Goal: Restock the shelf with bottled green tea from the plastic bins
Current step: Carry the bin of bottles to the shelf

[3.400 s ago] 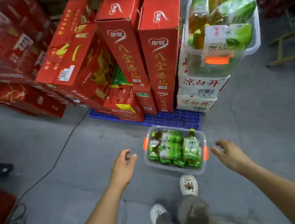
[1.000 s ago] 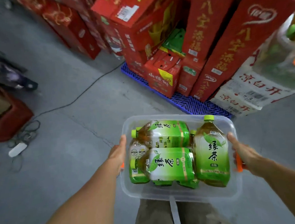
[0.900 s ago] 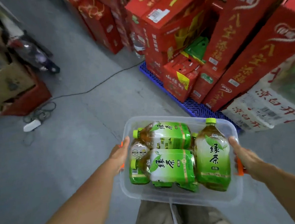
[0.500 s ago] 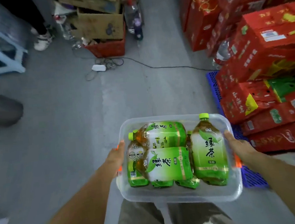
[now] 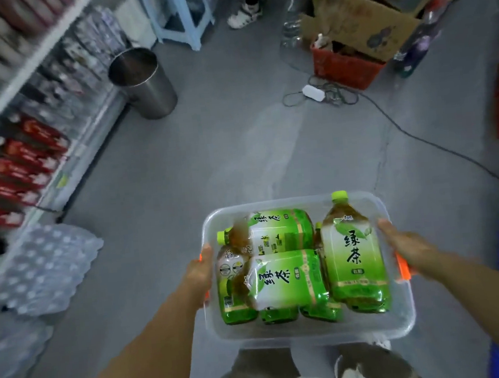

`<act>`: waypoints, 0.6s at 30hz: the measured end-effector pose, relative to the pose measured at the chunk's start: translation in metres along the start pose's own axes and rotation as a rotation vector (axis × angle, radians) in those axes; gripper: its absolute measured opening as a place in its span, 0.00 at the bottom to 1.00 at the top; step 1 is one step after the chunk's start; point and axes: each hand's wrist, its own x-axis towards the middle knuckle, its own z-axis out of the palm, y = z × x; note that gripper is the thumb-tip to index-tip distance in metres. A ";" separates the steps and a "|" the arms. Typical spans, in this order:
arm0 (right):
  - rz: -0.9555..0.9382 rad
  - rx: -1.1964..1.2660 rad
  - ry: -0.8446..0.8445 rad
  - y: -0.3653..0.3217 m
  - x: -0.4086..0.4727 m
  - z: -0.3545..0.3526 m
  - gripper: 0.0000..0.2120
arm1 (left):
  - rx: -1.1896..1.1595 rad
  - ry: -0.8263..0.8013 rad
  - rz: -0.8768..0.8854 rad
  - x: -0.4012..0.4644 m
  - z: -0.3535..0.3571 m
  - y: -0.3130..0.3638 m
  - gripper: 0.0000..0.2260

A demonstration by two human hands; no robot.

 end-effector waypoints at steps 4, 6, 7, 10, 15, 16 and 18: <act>-0.083 -0.098 -0.064 -0.072 -0.002 0.070 0.30 | -0.111 0.073 -0.047 0.026 -0.084 -0.018 0.32; -0.129 -0.139 -0.101 -0.106 -0.005 0.104 0.33 | -0.178 0.104 -0.084 0.037 -0.122 -0.028 0.33; -0.151 -0.166 -0.121 -0.124 -0.008 0.120 0.33 | -0.210 0.121 -0.110 0.041 -0.139 -0.033 0.34; -0.224 -0.240 -0.165 -0.183 -0.012 0.165 0.34 | -0.318 0.158 -0.184 0.054 -0.187 -0.044 0.35; -0.327 -0.355 -0.233 -0.278 -0.020 0.242 0.36 | -0.498 0.201 -0.256 0.073 -0.255 -0.057 0.34; -0.342 -0.370 -0.249 -0.295 -0.021 0.257 0.36 | -0.532 0.215 -0.262 0.080 -0.268 -0.060 0.34; -0.361 -0.405 -0.266 -0.328 -0.023 0.290 0.36 | -0.594 0.225 -0.284 0.091 -0.294 -0.062 0.33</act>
